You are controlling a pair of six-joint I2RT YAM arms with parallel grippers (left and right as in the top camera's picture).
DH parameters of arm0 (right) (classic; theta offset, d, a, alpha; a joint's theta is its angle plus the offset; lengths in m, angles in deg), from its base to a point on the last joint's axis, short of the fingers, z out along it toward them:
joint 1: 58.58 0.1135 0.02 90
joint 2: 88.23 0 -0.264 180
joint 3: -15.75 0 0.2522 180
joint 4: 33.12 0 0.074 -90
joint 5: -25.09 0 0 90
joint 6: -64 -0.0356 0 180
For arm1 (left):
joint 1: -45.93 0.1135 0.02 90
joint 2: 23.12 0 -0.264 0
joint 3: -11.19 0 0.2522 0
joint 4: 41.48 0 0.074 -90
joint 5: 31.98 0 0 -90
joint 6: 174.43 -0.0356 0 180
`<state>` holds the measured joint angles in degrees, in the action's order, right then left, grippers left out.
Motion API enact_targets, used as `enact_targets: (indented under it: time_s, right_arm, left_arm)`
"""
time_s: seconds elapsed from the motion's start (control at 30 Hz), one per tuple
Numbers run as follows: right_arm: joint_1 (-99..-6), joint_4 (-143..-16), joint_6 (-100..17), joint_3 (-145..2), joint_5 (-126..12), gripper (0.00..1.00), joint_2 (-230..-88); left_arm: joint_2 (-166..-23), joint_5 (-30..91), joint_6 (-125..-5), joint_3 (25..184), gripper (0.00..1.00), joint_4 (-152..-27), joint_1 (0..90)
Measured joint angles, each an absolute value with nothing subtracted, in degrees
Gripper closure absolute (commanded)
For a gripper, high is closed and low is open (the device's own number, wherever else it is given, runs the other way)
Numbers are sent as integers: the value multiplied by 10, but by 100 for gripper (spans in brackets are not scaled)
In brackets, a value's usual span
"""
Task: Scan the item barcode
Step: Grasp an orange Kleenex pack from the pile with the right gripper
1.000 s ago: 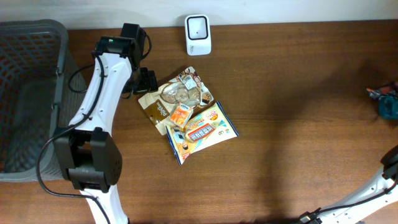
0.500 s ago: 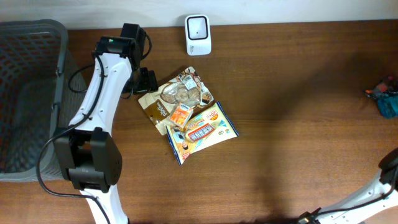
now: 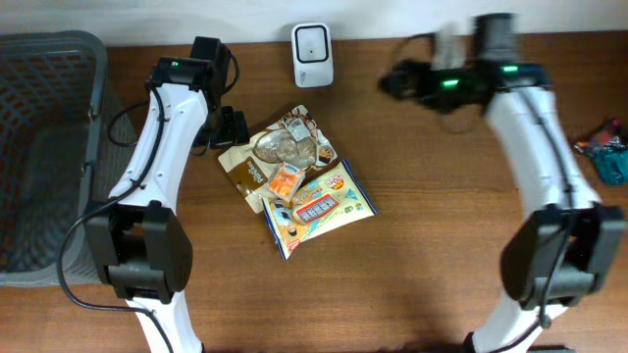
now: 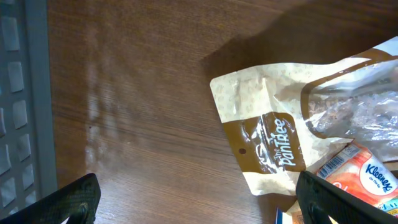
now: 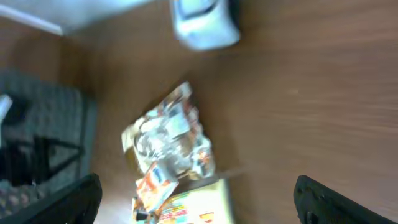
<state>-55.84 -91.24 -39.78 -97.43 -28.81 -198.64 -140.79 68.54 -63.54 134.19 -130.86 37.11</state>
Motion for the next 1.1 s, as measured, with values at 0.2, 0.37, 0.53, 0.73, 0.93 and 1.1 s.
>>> enact_targets:
  time_s: [0.2, 0.37, 0.53, 0.73, 0.93, 1.1]
  right_arm:
    - [-372, -917, -592, -974, -414, 25, -2054]
    - [-284, -917, -705, -974, -446, 46, -2123]
    - [-260, -919, -761, -971, -451, 49, -2139]
    - [-259, -919, -812, -951, -461, 49, -2143]
    - [-255, -910, -852, -951, -471, 67, -2143]
    - [-253, -889, -876, -946, -475, 85, -2143]
  left_arm:
    - [-1408, 685, -635, 1342, 1, -1309, 371]
    - [-1408, 685, -635, 1342, 1, -1309, 371]
    - [-1408, 685, -635, 1342, 1, -1309, 371]
    - [-1408, 685, -635, 1342, 1, -1309, 371]
    - [-1408, 685, -635, 1342, 1, -1309, 371]
    - [-1408, 685, -635, 1342, 1, -1309, 371]
